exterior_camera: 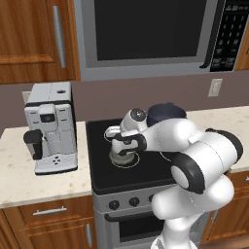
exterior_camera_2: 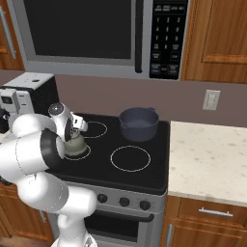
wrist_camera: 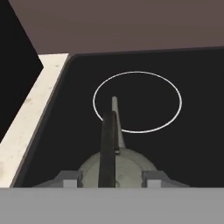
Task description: Pick the kettle from the counter and place it on a stove burner. Then turn the burner on.
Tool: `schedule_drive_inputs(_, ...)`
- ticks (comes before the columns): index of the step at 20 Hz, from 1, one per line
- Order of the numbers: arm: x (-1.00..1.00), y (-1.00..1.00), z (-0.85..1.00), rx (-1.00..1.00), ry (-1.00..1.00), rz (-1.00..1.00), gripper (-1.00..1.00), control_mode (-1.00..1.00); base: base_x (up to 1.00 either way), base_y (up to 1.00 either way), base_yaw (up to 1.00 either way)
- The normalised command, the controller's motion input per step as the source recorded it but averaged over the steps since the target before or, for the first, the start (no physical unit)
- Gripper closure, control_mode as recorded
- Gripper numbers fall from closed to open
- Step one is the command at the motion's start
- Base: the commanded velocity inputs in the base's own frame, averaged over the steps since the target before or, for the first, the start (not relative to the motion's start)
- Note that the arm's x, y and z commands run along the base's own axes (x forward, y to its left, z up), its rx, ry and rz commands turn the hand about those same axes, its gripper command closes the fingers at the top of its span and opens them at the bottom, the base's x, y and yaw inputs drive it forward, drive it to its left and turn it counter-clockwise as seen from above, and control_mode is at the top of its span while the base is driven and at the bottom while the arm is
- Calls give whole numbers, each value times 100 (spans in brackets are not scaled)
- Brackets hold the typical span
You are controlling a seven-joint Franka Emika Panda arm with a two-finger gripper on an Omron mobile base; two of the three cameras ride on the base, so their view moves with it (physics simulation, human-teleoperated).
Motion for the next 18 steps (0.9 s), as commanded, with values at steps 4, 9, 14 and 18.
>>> schedule_drive_inputs(4, 0, 0, 0, 0, 0, 0, -100, -100, 0, 0, 0)
schedule_drive_inputs(9, -1, 0, 18, 0, -6, 0, -100, -100, 0, 0, 0)
schedule_drive_inputs(14, -18, 2, 55, 0, -22, 0, -100, -100, 0, 0, 0)
schedule_drive_inputs(18, -73, 0, 30, 0, -33, 0, -100, -100, 0, 0, 0)
